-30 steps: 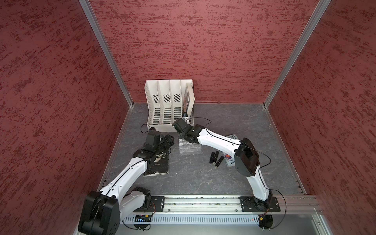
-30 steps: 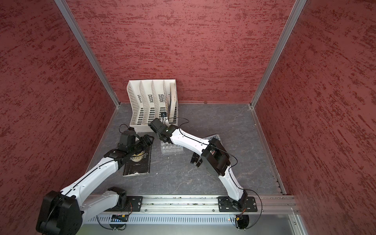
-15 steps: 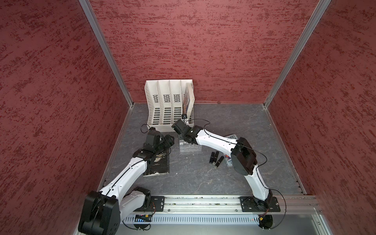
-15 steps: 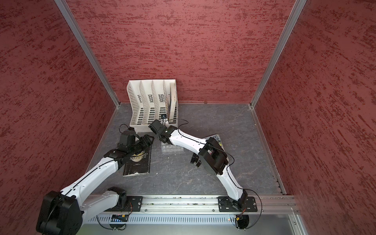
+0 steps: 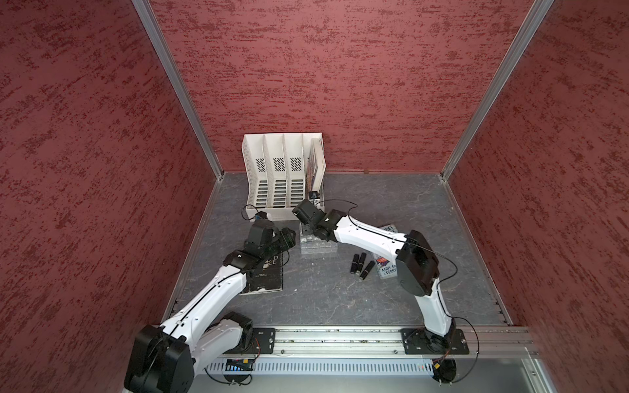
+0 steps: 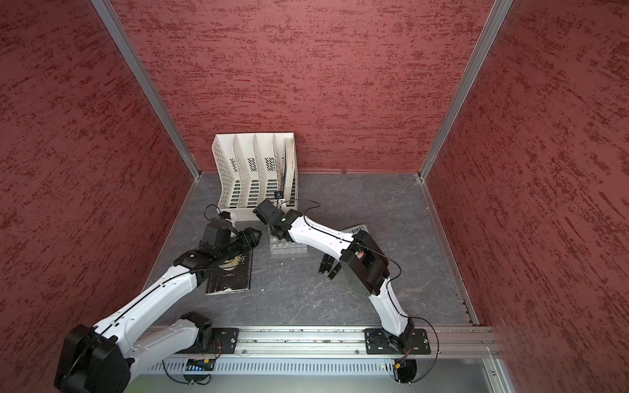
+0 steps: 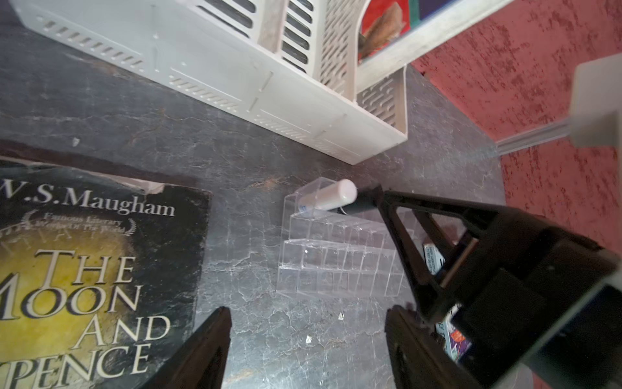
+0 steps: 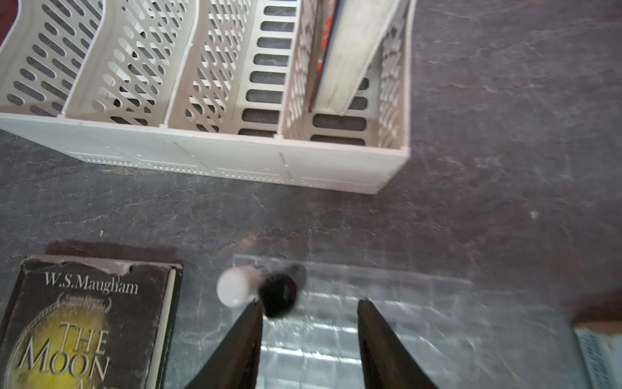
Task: Arrange the lipsticks in the organizer
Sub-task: Place the lipstick in the storage box, then pick up the lipstick at the center of the board.
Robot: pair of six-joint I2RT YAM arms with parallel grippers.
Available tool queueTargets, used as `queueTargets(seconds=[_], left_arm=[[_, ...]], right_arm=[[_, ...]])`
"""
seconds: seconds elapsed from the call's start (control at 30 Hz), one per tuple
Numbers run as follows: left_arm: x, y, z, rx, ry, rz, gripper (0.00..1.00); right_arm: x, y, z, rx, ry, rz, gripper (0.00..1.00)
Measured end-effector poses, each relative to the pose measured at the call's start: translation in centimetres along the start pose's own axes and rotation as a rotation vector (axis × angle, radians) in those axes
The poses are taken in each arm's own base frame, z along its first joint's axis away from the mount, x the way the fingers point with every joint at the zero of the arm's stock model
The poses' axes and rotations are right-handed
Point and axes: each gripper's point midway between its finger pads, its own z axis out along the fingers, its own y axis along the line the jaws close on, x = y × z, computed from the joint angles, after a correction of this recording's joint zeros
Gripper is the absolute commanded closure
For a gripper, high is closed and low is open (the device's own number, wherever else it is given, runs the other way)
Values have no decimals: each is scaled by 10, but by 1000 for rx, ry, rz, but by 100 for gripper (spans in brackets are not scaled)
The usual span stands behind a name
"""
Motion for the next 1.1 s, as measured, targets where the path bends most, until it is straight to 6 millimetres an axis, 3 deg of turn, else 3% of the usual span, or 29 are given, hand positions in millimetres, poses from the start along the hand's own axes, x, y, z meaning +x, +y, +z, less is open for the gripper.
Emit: queueTargets(seconds=[0.13,0.23,0.3,0.37,0.5,0.7,0.83,1.1], left_arm=[[19,-49,-1,69,82,177,26],[48,-94,9,126,192,317,29],[73,-116,18,148,274,389,32],[96,-132,28,159,348,440,36],[143,-149,52,157,497,497,45],[196,-150,76,88,647,572,49],[209,-152,78,58,671,613,54],[204,-150,90,7,658,634,63]], right_arm=[[-9,-63,-52,-35,10,129,58],[-10,-124,-81,-39,21,244,69],[5,-154,-89,-24,60,290,73],[32,-171,-93,-14,124,305,76],[77,-187,-96,-2,238,311,78],[98,-193,-96,-12,281,343,79],[100,-195,-95,-25,278,362,79],[102,-197,-93,-38,270,387,80]])
